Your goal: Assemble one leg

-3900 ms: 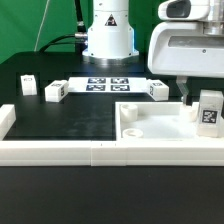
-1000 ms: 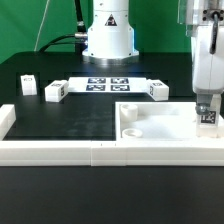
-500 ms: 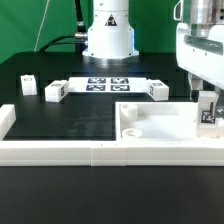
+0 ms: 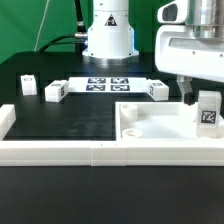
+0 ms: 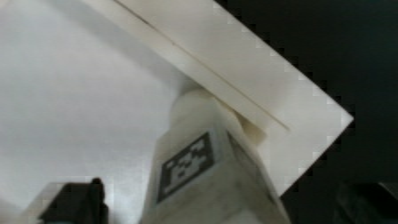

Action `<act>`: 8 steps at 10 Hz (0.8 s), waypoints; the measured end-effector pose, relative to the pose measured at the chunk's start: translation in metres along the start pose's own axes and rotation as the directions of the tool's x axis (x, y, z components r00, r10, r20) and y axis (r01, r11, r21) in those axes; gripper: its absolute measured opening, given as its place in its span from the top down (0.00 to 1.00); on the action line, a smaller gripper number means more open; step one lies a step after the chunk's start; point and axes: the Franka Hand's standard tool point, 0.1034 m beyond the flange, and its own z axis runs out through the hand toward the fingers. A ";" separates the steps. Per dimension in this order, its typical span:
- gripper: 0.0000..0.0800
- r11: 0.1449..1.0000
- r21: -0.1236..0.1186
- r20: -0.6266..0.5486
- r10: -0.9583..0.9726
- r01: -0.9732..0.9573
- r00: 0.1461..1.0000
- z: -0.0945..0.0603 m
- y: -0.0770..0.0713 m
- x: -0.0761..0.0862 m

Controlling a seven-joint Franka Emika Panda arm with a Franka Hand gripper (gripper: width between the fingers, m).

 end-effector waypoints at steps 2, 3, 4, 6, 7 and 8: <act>0.19 0.966 -0.008 -0.009 -0.257 0.257 0.966 -0.003 -0.002 0.003; 0.19 0.931 -0.008 -0.011 -0.364 0.364 0.931 -0.003 -0.001 0.005; 0.19 0.897 -0.006 -0.018 -0.442 0.442 0.897 -0.003 -0.002 0.007; 0.19 0.775 -0.012 -0.017 -0.632 0.632 0.775 -0.004 0.000 0.010; 0.19 0.768 -0.012 -0.016 -0.641 0.641 0.767 -0.003 0.000 0.011; 0.34 0.769 -0.012 -0.016 -0.639 0.639 0.769 -0.003 0.001 0.011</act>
Offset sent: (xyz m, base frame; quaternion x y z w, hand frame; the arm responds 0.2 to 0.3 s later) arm 0.0006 0.0054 0.0021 0.0238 0.0063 -0.2313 0.9726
